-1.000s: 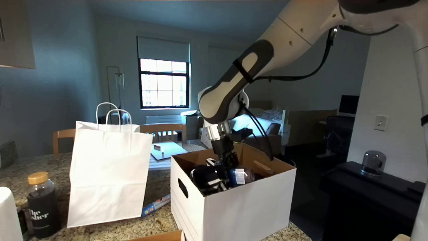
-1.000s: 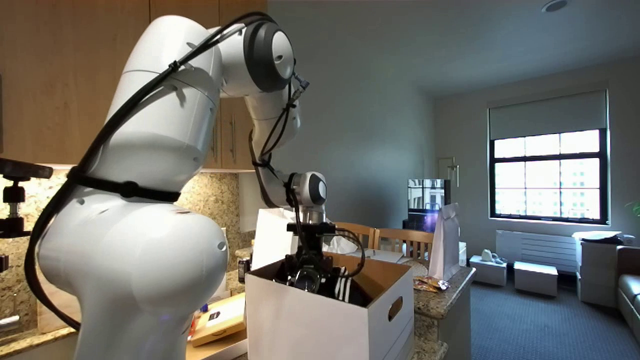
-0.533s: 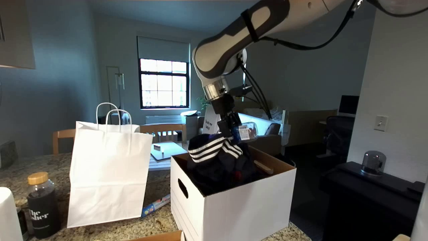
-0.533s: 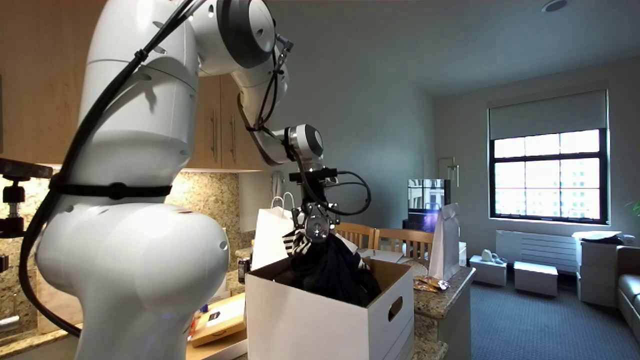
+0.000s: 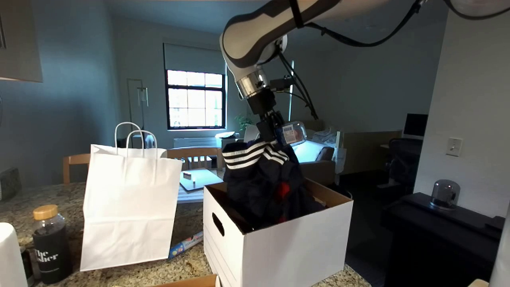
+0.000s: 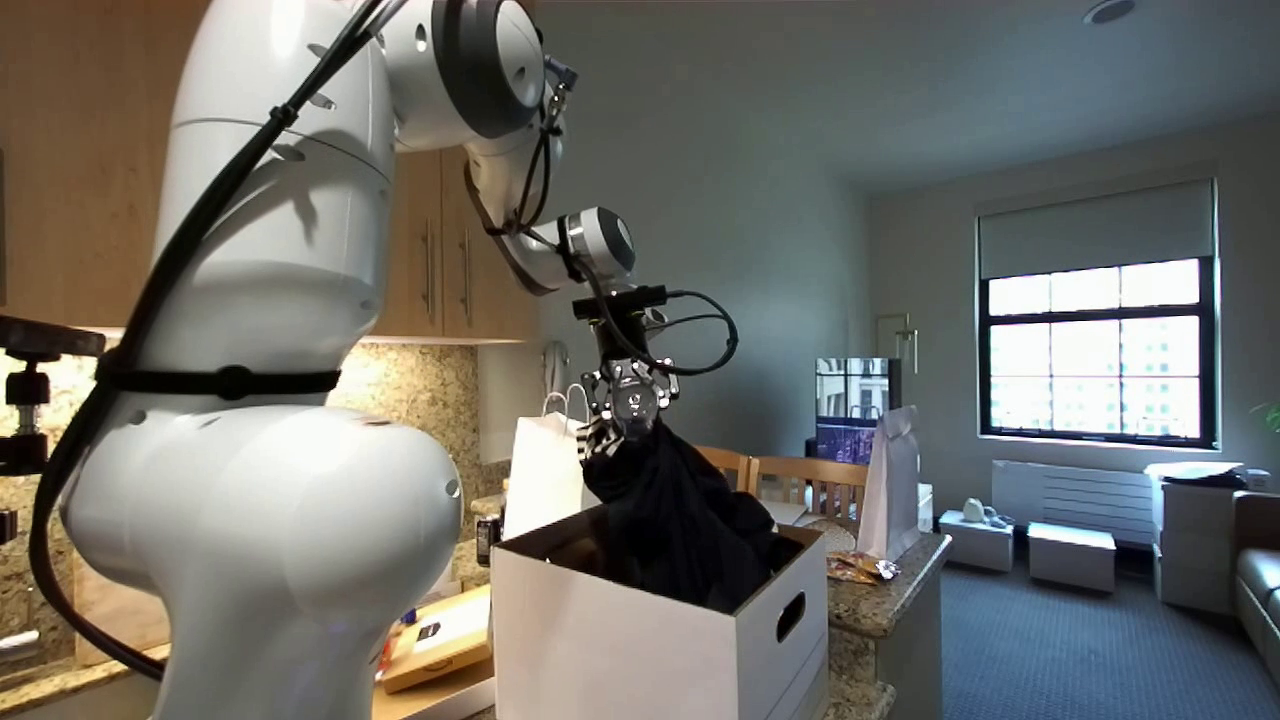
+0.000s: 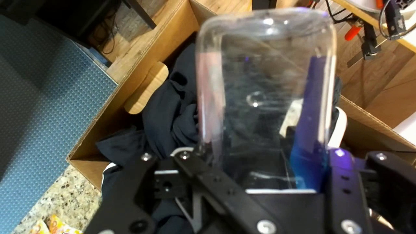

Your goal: Remove three bottles from the box

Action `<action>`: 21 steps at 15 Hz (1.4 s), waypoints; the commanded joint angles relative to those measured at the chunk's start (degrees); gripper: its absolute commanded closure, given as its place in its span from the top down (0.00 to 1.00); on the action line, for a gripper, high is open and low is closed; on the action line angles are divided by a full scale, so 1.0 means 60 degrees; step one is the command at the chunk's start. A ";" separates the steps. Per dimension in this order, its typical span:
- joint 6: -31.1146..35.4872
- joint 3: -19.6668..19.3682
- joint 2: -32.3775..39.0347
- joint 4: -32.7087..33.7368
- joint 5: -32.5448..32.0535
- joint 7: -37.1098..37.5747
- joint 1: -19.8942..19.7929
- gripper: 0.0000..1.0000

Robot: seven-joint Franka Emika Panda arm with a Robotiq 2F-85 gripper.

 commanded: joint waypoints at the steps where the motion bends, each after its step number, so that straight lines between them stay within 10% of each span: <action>1: -0.0797 -0.0046 -0.0088 0.0426 -0.0369 -0.0148 -0.0021 0.32; 5: -0.1028 -0.0088 0.0121 0.0683 -0.0447 -0.0126 -0.0032 0.32; 7: -0.1052 -0.0102 0.0176 0.0698 -0.0460 -0.0166 -0.0029 0.78; 8: -0.1101 -0.0124 0.0133 0.0689 -0.0514 -0.0137 -0.0038 0.34; 17: -0.1363 -0.0108 0.0504 0.0936 -0.0692 -0.0149 0.0017 0.30; 18: -0.1411 -0.0105 0.0526 0.0976 -0.0675 -0.0183 0.0018 0.80; 21: -0.1529 -0.0102 0.0564 0.1053 -0.0678 -0.0225 0.0018 0.82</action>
